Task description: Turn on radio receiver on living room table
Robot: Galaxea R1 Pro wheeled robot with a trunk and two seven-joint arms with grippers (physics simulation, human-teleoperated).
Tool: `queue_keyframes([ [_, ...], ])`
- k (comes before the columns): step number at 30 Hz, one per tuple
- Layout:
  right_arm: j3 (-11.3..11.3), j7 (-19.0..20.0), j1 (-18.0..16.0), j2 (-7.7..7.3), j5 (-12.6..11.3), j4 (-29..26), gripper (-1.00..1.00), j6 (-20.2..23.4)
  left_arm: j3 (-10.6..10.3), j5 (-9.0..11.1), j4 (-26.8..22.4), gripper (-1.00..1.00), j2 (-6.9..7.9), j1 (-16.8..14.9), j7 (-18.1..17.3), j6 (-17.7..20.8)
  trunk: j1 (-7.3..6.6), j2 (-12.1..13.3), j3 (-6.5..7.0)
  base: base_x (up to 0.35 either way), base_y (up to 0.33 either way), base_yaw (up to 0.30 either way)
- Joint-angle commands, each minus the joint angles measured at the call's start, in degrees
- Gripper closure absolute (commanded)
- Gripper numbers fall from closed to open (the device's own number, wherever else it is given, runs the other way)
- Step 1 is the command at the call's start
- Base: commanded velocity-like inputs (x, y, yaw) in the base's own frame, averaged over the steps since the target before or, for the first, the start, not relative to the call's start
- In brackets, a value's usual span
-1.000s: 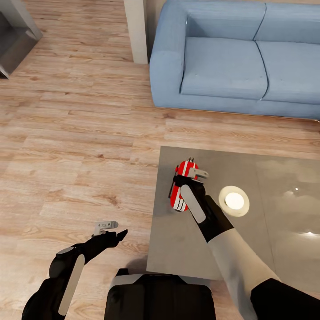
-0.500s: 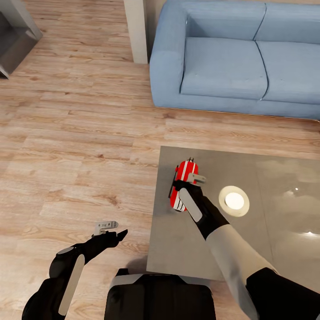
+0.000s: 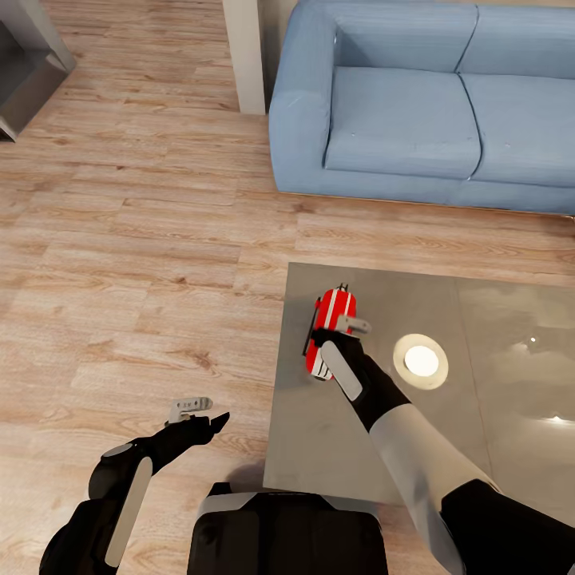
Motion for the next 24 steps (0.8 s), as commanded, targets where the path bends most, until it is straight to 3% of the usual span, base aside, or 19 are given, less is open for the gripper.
queue_keyframes([
  [1, 0.0, 0.2, 0.0, 0.0, 0.0, 0.2, -1.0, 0.0, 0.0, 0.0, 0.0, -1.0, 0.02, 0.0, 0.0, 0.0, 0.0, 0.0, 0.0, 0.0, 0.0, 0.0],
  [23, 0.0, 1.0, 0.0, 0.0, 0.0, 2.1, -1.0, -0.1, 0.0, 0.0, 0.0, -1.0, 0.09, 0.0, 0.0, 0.0, 0.0, 0.0, 0.0, 0.0, 0.0, 0.0],
  [24, 0.0, 1.0, 0.0, 0.0, 0.0, 2.1, 1.0, -0.3, 0.0, 0.0, 0.0, -1.0, 0.09, 0.0, 0.0, 0.0, 0.0, 0.0, 0.0, 0.0, 0.0, 0.0],
])
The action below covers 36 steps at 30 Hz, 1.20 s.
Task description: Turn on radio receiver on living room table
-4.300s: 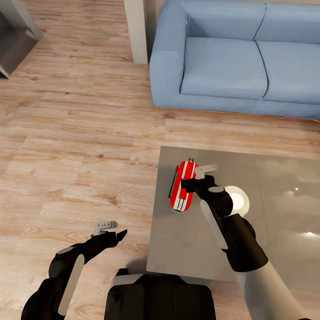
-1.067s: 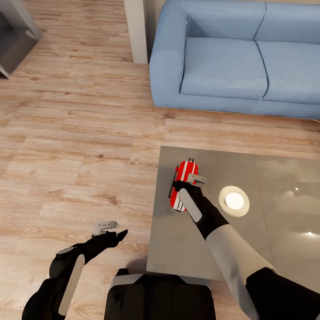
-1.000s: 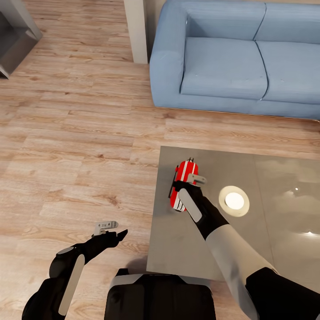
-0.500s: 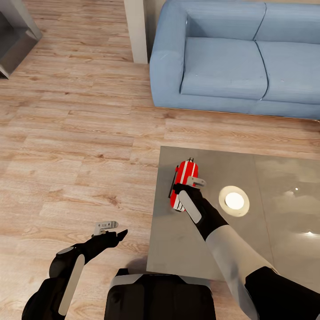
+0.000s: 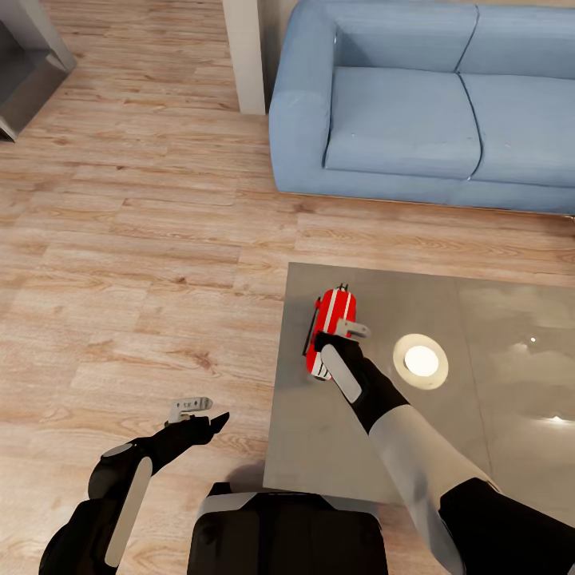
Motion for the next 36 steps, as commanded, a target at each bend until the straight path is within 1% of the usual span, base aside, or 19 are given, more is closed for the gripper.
queue_keyframes([
  [1, 0.0, 0.0, 0.0, 0.0, 0.0, 0.1, 1.0, -0.1, 0.0, 0.0, 0.0, -1.0, 0.0, 0.0, 0.0, 0.0, 0.0, 0.0, 0.0, 0.0, 0.0, 0.0],
  [19, 0.0, 0.1, 0.0, -0.12, 0.0, 0.3, 1.0, -0.4, 0.0, 0.0, 0.0, -1.0, 0.0, 0.0, 0.0, 0.0, 0.0, 0.0, 0.0, 0.0, 0.0, 0.0],
  [22, 0.0, -0.1, 0.0, -0.19, 0.1, -0.4, 1.0, -0.3, 0.0, 0.0, 0.0, -1.0, 0.0, 0.0, 0.0, 0.0, 0.0, 0.0, 0.0, 0.0, 0.0, 0.0],
  [24, 0.1, -0.4, 0.0, -0.28, 0.2, -2.0, 1.0, -0.1, 0.0, 0.0, 0.0, -1.0, 0.0, 0.0, 0.0, 0.0, 0.0, 0.0, 0.0, 0.0, 0.0, 0.0],
  [25, 0.1, -0.7, 0.0, -0.4, 0.3, -4.1, 1.0, 0.2, 0.0, 0.0, 0.0, -1.0, 0.0, 0.0, 0.0, 0.0, 0.0, 0.0, 0.0, 0.0, 0.0, 0.0],
  [26, 0.1, -1.5, 0.0, -0.47, 0.4, -7.4, 1.0, 1.0, 0.0, 0.0, 0.0, -1.0, 0.0, 0.0, 0.0, 0.0, 0.0, 0.0, 0.0, 0.0, 0.0, 0.0],
  [27, -0.3, -19.0, 0.0, -0.44, 0.2, -36.8, 1.0, 17.6, 0.1, 0.1, 0.0, -1.0, 0.09, 0.0, 0.0, 0.0, 0.0, 0.0, 0.0, 0.0, 0.0, 0.0],
  [29, -0.3, -19.4, 0.0, -0.39, 0.1, -38.7, 1.0, 19.0, 0.1, 0.1, 0.0, -1.0, 0.14, 0.0, 0.0, 0.0, 0.0, 0.0, 0.0, 0.0, 0.0, 0.0],
  [30, -0.3, -19.8, 0.0, -0.32, 0.1, -40.6, 1.0, 20.7, 0.1, 0.1, 0.0, -1.0, 0.16, 0.0, 0.0, 0.0, 0.0, 0.0, 0.0, 0.0, 0.0, 0.0],
  [34, -0.4, -20.4, 0.1, -0.28, 0.1, -44.8, 1.0, 25.4, 0.1, 0.1, 0.0, -1.0, 0.17, 0.0, 0.0, 0.0, 0.0, 0.0, 0.0, 0.0, 0.0, 0.0],
  [36, -0.4, -20.4, 0.3, -0.31, 0.0, -45.5, 1.0, 26.8, 0.1, 0.1, 0.0, -1.0, 0.18, 0.0, 0.0, 0.0, 0.0, 0.0, 0.0, 0.0, 0.0, 0.0],
])
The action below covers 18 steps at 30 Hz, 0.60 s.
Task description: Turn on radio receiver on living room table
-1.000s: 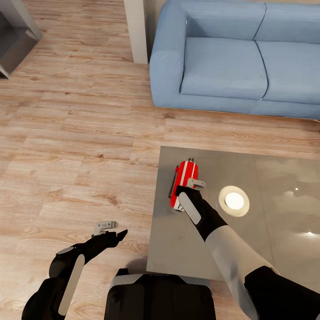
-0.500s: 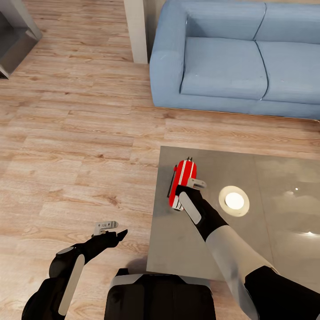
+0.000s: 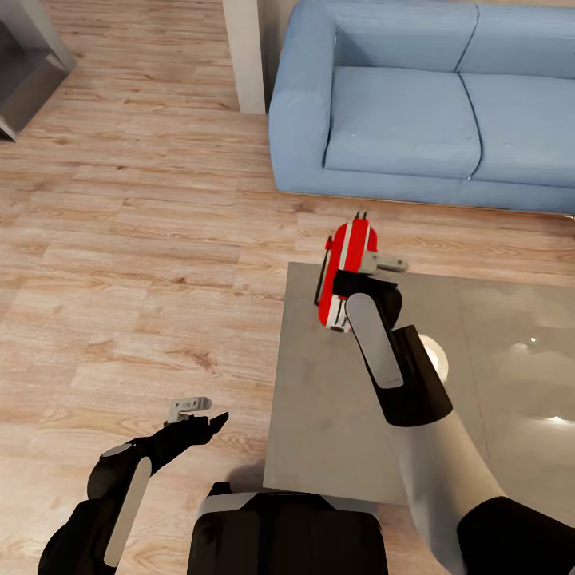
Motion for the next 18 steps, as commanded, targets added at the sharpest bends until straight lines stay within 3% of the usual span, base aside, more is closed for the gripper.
queue_keyframes([
  [1, 0.0, 0.0, 0.0, -0.07, 1.1, -2.2, 1.0, 0.6, 0.0, 0.0, 0.0, -1.0, 0.0, 0.0, 0.0, 0.0, -0.01, 0.0, 0.0, 0.0, 0.0, 0.0],
  [3, 0.0, 0.0, 0.0, -0.15, 1.1, -2.4, 1.0, 1.4, 0.0, 0.0, 0.0, -1.0, 0.0, 0.0, 0.0, 0.0, -0.01, 0.0, 0.0, 0.0, 0.0, 0.0],
  [6, 0.0, -0.1, 0.0, -0.21, 1.0, -2.5, 1.0, 6.4, 0.0, 0.0, 0.0, -1.0, 0.0, 0.0, 0.0, 0.0, -0.01, 0.0, 0.0, 0.0, 0.0, 0.0],
  [18, 0.1, 0.0, 0.1, -0.25, 0.9, -2.6, 1.0, 8.2, 0.1, 0.0, 0.0, -1.0, -0.04, 0.0, 0.0, 0.0, -0.01, 0.0, 0.0, 0.0, 0.0, 0.0],
])
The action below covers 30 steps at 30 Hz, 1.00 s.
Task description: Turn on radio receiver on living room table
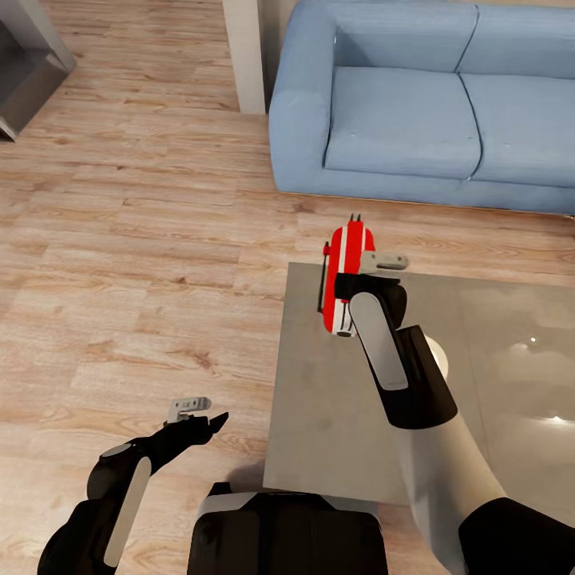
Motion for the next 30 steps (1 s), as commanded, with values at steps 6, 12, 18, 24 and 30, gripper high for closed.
queue_keyframes([
  [6, 0.1, 0.0, 0.0, -0.1, 0.6, 0.0, 1.0, 0.1, 0.0, 0.0, -0.1, -1.0, 0.12, 0.0, 0.0, 0.1, 0.0, 0.0, 0.0, 0.0, 0.0, 0.0],
  [12, 0.3, 0.3, 0.0, -3.99, 1.1, 0.1, 1.0, -0.3, 0.0, 0.0, -0.1, -1.0, 0.1, 0.0, -0.1, 0.2, 0.0, 0.0, 0.0, 0.0, 0.0, 0.0],
  [18, 6.4, 1.2, 0.0, -10.72, 2.1, 0.1, 1.0, -1.5, 0.0, 0.0, -0.6, -1.0, 0.75, -0.8, -2.0, 0.7, 0.0, 0.0, 0.0, 0.0, 0.0, 0.0],
  [24, 28.3, 2.0, 0.0, -17.75, 26.3, 0.3, 1.0, -10.3, 0.5, 0.2, -1.0, -1.0, 2.14, -7.8, -7.8, 9.5, 0.0, 0.0, 0.0, 0.0, 0.0, 0.0],
  [30, 33.7, 5.1, 0.0, -18.35, 41.4, 0.8, 1.0, -12.8, 1.2, 4.4, -1.0, -1.0, 6.51, -13.4, -10.9, 17.1, 0.0, 0.0, 0.0, 0.0, 0.0, 0.0],
])
